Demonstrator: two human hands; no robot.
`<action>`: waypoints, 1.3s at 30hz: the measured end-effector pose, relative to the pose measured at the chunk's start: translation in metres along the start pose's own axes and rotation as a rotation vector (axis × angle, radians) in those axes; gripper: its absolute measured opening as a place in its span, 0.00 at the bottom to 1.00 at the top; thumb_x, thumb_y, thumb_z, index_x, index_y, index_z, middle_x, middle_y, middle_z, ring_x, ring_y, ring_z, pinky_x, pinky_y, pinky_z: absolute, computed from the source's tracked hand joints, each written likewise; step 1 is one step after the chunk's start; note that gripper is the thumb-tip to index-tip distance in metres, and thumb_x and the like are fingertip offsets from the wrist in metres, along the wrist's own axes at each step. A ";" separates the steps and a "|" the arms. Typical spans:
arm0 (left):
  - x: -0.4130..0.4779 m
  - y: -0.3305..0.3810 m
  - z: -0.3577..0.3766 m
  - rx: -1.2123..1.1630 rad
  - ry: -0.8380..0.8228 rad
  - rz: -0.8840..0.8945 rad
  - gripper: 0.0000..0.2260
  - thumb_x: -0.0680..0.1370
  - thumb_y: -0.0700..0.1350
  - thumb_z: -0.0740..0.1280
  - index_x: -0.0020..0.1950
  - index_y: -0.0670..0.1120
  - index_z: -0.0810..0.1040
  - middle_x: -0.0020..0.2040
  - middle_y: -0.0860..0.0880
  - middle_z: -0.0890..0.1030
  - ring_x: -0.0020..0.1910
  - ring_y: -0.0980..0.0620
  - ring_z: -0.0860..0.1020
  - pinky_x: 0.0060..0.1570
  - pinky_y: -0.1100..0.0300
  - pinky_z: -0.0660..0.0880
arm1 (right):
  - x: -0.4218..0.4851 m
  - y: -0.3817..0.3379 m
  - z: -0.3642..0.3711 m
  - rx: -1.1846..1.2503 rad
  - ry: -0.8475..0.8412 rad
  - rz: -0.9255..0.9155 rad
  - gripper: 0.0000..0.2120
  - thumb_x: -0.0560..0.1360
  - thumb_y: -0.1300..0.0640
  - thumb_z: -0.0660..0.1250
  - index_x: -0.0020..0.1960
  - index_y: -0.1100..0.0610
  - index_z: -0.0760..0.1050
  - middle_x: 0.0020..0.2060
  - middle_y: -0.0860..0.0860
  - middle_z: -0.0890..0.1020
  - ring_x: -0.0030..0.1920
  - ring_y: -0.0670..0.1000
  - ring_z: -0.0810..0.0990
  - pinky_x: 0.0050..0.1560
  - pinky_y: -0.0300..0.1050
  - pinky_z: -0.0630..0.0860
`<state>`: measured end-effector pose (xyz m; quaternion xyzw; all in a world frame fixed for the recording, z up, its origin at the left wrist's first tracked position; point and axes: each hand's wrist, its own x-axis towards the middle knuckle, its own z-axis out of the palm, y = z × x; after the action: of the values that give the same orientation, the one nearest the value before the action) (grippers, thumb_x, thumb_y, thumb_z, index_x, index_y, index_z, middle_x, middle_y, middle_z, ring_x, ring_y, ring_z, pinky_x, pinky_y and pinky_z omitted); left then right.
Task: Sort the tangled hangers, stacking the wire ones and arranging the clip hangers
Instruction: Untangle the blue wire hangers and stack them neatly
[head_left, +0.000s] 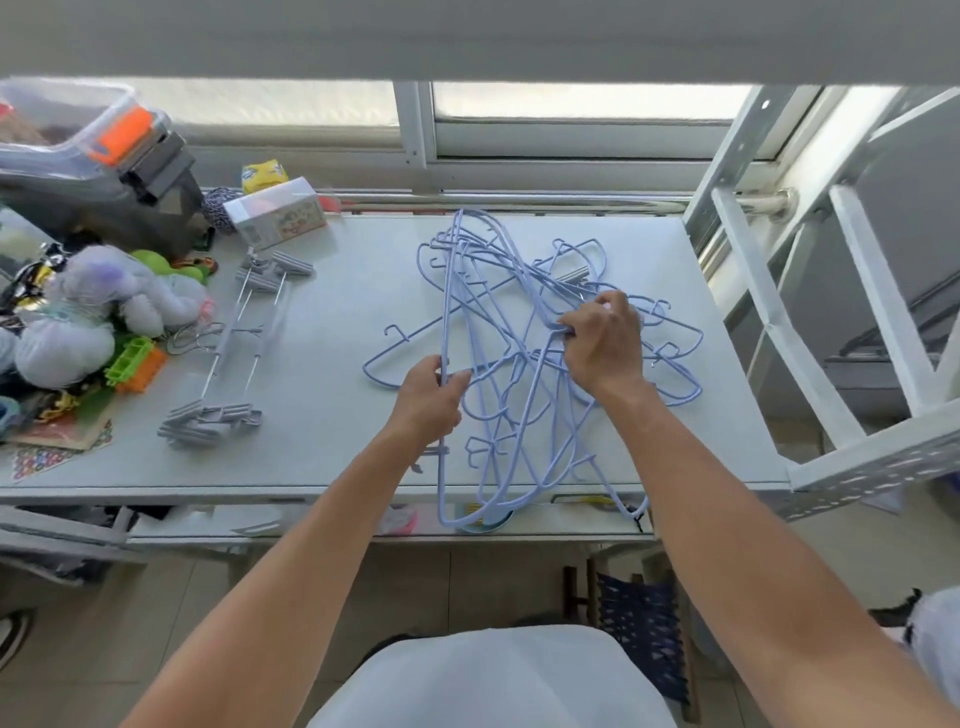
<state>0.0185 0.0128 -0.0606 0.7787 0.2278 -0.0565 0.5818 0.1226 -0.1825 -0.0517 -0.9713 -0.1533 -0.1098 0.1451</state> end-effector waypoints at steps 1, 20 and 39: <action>0.001 0.001 0.002 -0.017 0.006 -0.026 0.05 0.82 0.44 0.58 0.52 0.43 0.70 0.35 0.45 0.68 0.26 0.49 0.67 0.28 0.58 0.68 | -0.001 -0.001 -0.002 -0.012 0.035 -0.013 0.10 0.71 0.62 0.68 0.50 0.55 0.85 0.45 0.54 0.84 0.60 0.61 0.71 0.58 0.53 0.69; 0.019 0.004 -0.010 -0.538 0.335 -0.215 0.08 0.82 0.35 0.52 0.50 0.43 0.69 0.32 0.49 0.59 0.17 0.58 0.57 0.19 0.69 0.57 | -0.045 0.039 -0.011 0.272 -0.360 0.419 0.11 0.71 0.59 0.66 0.31 0.57 0.71 0.32 0.55 0.77 0.39 0.58 0.80 0.34 0.41 0.67; 0.014 0.013 -0.018 -0.763 0.315 -0.246 0.10 0.83 0.36 0.50 0.49 0.43 0.70 0.32 0.49 0.62 0.17 0.58 0.59 0.20 0.69 0.56 | -0.050 -0.021 -0.008 0.128 -0.497 0.155 0.08 0.77 0.58 0.58 0.48 0.59 0.74 0.46 0.58 0.81 0.45 0.59 0.80 0.42 0.48 0.75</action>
<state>0.0331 0.0307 -0.0489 0.4740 0.4094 0.0825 0.7752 0.0683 -0.1794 -0.0517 -0.9661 -0.1159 0.1535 0.1720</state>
